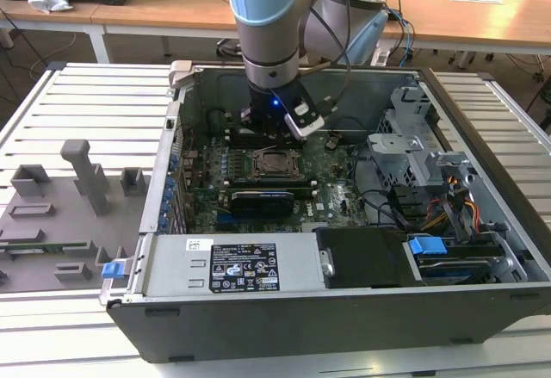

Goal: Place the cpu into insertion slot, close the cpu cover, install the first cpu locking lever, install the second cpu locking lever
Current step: 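Install the first cpu locking lever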

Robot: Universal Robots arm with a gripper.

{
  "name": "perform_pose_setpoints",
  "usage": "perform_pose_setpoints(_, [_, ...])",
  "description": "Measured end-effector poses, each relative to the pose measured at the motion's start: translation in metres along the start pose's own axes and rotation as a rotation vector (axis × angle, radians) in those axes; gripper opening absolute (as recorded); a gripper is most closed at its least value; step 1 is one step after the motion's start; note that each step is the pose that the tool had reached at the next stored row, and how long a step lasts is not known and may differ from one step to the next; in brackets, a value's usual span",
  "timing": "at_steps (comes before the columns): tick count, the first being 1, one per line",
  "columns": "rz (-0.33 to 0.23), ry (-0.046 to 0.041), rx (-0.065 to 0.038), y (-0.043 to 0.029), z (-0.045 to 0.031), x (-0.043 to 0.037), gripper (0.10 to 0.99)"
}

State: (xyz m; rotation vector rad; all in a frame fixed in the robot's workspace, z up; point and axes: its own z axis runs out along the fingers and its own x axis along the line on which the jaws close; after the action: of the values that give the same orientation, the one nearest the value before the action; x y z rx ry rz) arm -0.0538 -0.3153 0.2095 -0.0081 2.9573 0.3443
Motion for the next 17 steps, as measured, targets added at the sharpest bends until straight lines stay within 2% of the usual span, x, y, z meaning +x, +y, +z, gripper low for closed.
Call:
perform_pose_setpoints(6, [0.017,-0.0041,0.004,0.0046,0.0015,0.0002,0.106])
perform_pose_setpoints(11, [0.073,-0.0175,0.013,0.0047,0.003,0.0005,0.106])
perform_pose_setpoints(17, [0.096,-0.0228,0.017,0.0078,0.0038,0.0032,0.106])
